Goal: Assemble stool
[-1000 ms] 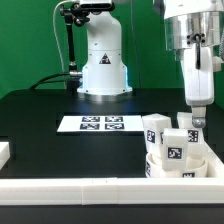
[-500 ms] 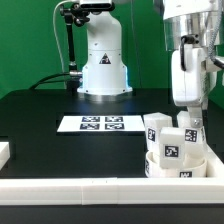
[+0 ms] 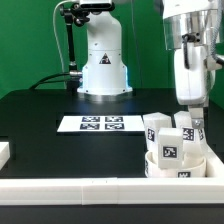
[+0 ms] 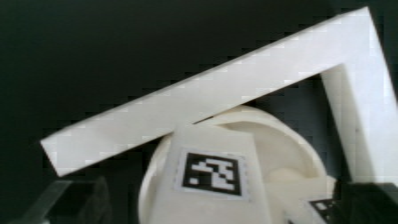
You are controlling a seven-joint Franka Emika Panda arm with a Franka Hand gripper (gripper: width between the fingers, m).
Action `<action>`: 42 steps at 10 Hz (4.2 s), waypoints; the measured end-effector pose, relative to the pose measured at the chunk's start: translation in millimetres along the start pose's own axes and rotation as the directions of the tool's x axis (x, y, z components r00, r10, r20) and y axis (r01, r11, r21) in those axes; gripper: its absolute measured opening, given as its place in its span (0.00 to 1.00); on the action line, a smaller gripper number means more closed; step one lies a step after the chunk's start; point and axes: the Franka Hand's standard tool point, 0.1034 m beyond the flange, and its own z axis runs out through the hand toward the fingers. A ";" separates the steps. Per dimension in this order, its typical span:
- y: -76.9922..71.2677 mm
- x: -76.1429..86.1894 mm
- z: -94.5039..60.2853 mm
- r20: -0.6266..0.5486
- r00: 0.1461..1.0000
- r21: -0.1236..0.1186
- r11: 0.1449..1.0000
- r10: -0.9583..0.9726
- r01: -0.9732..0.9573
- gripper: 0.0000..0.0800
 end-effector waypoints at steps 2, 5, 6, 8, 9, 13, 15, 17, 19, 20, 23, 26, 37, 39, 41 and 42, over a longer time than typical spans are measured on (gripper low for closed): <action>-3.5 -4.8 -8.5 0.011 0.996 0.016 0.996 -0.089 0.089 0.81; -9.4 -4.5 -14.6 0.003 0.945 0.049 0.944 -0.327 0.326 0.81; -9.3 -4.4 -14.3 0.001 0.930 0.049 0.929 -0.367 0.367 0.81; -6.5 -5.2 -13.9 -0.004 0.841 0.020 0.840 -0.542 0.542 0.81; -4.7 -6.8 -14.9 -0.009 0.780 -0.013 0.780 -0.626 0.626 0.81; -11.2 -10.6 -22.3 -0.007 0.447 -0.049 0.447 -0.894 0.893 0.81; -11.4 -9.9 -21.9 -0.001 0.329 -0.050 0.329 -0.944 0.943 0.81; -10.6 -8.7 -20.6 0.008 0.175 -0.057 0.174 -0.985 0.983 0.81; -10.8 -5.1 -19.5 0.027 -0.092 -0.070 -0.094 -0.995 0.993 0.81; -10.3 -4.4 -18.6 0.036 -0.198 -0.068 -0.200 -0.980 0.977 0.81; -12.1 -1.9 -18.9 0.048 -0.399 -0.078 -0.402 -0.916 0.912 0.81; -11.2 -0.2 -17.4 0.068 -0.577 -0.087 -0.581 -0.814 0.809 0.81; 9.8 5.7 2.4 0.140 -0.920 -0.064 -0.931 -0.365 0.360 0.81; 8.2 11.4 7.1 0.143 -0.916 -0.069 -0.927 -0.374 0.368 0.77; 6.9 10.8 5.8 0.140 -0.913 -0.072 -0.923 -0.383 0.377 0.55; 6.8 11.0 5.8 0.140 -0.912 -0.072 -0.922 -0.386 0.379 0.42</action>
Offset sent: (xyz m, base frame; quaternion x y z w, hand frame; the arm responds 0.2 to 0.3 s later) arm 0.0033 0.0010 0.0199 0.0376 -0.0462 -0.1846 0.9810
